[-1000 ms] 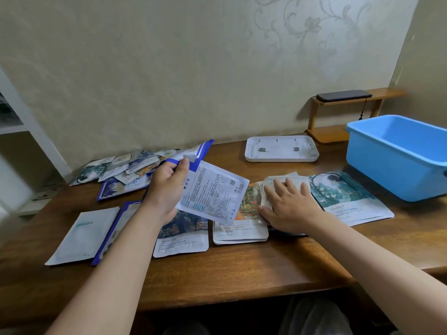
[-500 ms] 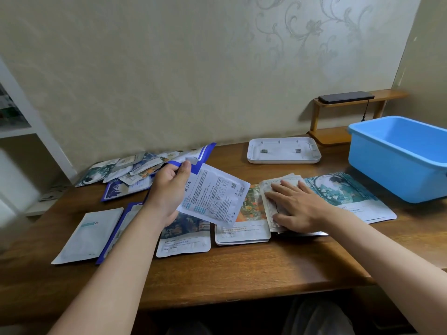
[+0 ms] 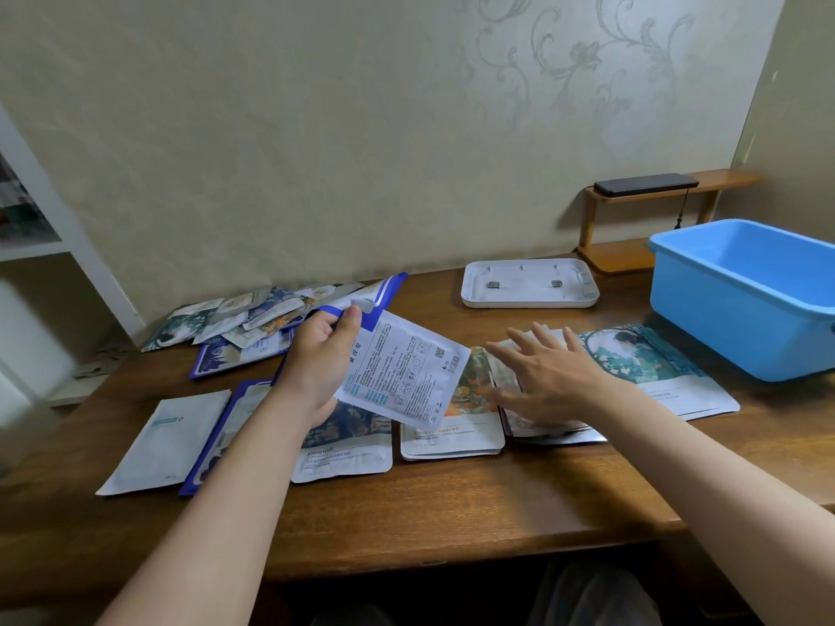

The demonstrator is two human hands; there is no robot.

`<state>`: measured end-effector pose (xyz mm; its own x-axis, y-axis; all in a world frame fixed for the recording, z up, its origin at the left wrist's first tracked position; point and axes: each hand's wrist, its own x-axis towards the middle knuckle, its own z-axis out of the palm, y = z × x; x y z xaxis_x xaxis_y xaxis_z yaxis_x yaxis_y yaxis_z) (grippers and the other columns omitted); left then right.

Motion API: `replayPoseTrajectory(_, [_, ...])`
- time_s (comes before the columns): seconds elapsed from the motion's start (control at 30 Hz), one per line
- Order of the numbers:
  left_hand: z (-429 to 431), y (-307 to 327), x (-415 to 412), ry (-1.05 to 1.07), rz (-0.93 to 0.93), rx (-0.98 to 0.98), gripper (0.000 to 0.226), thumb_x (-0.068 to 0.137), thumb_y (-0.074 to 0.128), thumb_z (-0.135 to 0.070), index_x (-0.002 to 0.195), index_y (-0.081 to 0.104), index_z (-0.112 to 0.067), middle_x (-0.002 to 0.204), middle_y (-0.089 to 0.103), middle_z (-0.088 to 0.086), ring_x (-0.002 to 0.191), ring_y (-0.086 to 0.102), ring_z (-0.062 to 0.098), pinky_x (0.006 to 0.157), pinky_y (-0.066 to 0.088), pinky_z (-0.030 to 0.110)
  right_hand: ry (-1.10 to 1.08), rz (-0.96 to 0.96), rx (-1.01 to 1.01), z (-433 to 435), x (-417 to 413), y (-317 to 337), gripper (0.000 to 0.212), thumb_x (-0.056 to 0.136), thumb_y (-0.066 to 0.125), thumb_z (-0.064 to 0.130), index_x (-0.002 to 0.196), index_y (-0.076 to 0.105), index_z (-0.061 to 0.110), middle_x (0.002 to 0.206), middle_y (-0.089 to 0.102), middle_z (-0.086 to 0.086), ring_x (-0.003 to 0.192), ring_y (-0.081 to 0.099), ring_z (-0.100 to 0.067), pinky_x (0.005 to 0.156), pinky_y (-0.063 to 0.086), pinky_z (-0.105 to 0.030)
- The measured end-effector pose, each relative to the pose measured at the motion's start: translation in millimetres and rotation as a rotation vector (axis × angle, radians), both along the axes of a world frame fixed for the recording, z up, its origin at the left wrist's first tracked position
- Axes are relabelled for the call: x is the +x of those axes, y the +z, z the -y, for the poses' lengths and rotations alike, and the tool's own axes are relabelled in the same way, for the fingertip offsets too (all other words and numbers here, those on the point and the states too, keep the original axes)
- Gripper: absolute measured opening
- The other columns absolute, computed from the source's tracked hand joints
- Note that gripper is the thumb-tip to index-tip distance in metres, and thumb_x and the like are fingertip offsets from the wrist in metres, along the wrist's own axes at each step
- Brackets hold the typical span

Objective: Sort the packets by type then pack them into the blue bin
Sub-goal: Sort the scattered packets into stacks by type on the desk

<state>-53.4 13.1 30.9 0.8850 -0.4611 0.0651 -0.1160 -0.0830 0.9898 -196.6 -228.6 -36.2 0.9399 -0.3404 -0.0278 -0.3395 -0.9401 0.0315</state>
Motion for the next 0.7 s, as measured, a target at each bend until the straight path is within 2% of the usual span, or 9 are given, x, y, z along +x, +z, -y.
replayPoseTrajectory(0.1, [3,-2,-2,-0.009,-0.007,0.005,0.027,0.107,0.051,-0.033,0.096,0.058,-0.010,0.099,0.075,0.016,0.098,0.072,0.036,0.082,0.055,0.047,-0.047,-0.070,0.004,2,12,-5,0.089,0.082,0.019,0.090,0.157,-0.005,0.048,0.171,-0.004,-0.001,0.156,-0.008,-0.034,0.121,-0.001,-0.065])
replayPoseTrajectory(0.33, [1,-2,4,-0.005,0.000,0.016,0.031,0.106,0.052,-0.036,0.099,0.057,-0.006,0.095,0.076,0.013,0.097,0.073,0.036,0.082,0.055,0.048,-0.150,-0.100,0.059,16,7,-14,0.093,0.078,0.019,0.092,0.157,0.001,0.047,0.171,0.004,-0.002,0.156,-0.002,-0.035,0.119,0.007,-0.066])
replayPoseTrajectory(0.47, [3,-3,5,-0.001,0.003,0.027,0.034,0.106,0.052,-0.037,0.104,0.058,-0.003,0.094,0.078,0.012,0.097,0.074,0.035,0.090,0.056,0.056,-0.168,-0.041,0.079,19,7,-7,0.096,0.078,0.035,0.087,0.158,0.009,0.040,0.167,0.017,-0.005,0.153,0.009,-0.034,0.116,0.019,-0.068])
replayPoseTrajectory(0.6, [6,-5,2,-0.014,-0.018,0.000,0.026,0.106,0.052,-0.034,0.096,0.060,-0.011,0.092,0.078,0.011,0.098,0.073,0.037,0.089,0.055,0.056,-0.241,-0.022,0.146,18,20,-1,0.110,0.069,0.038,0.097,0.159,0.007,0.041,0.169,0.008,-0.001,0.155,-0.001,-0.034,0.112,0.011,-0.077])
replayPoseTrajectory(0.7, [7,-6,3,-0.024,-0.019,0.007,0.027,0.107,0.051,-0.034,0.097,0.059,-0.009,0.093,0.077,0.012,0.094,0.074,0.033,0.082,0.056,0.049,-0.247,-0.071,0.168,20,31,-2,0.102,0.069,0.039,0.096,0.156,0.017,0.047,0.167,0.016,-0.001,0.154,0.004,-0.037,0.111,0.014,-0.079])
